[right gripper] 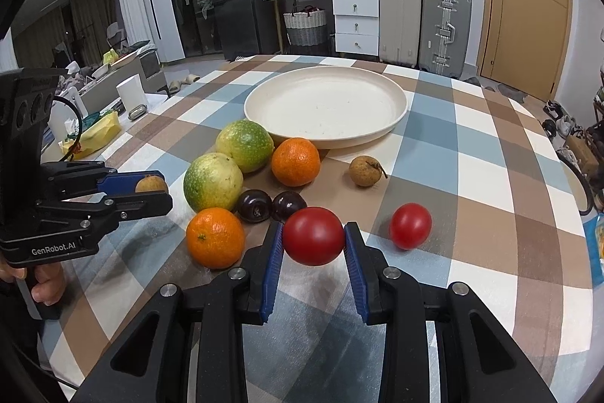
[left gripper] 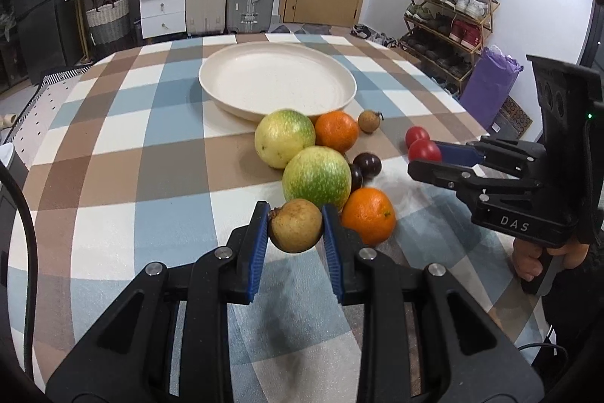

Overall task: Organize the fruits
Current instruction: 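Lift and carry the tomato and brown fruit over the cream plate with both tools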

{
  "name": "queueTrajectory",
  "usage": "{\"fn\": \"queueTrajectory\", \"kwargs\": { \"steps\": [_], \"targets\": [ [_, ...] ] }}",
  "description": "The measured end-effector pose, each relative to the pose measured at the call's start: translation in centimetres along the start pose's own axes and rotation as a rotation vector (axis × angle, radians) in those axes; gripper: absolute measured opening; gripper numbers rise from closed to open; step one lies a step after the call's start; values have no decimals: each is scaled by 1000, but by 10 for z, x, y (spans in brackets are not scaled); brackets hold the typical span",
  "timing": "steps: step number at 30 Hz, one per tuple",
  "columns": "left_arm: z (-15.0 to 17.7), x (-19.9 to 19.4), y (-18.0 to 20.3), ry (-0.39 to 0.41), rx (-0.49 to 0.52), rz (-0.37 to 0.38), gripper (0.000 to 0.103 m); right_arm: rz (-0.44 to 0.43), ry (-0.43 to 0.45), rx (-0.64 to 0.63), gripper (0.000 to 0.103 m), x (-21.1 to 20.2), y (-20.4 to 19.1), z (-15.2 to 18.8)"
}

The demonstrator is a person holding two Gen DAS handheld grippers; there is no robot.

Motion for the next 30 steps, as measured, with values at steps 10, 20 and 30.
{"fn": "queueTrajectory", "kwargs": {
  "steps": [10,20,30],
  "targets": [
    [-28,-9,4,82,-11,-13,25,-7,41,6,33,-3,7,-14],
    [-52,6,16,113,-24,-1,25,-7,97,22,33,-4,15,-34],
    [-74,22,21,145,-25,-7,25,4,127,41,33,3,27,-50]
  ]
}}
Point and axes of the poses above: each gripper's, at about its wrist camera, not at the fingertips, and x roughly the way its jaws point, y to its right, z to its underside, the point moved 8 cm from there along x, roughly the way its jaws point, and after that the axes turned 13 degrees about -x, right-handed, at the moved point
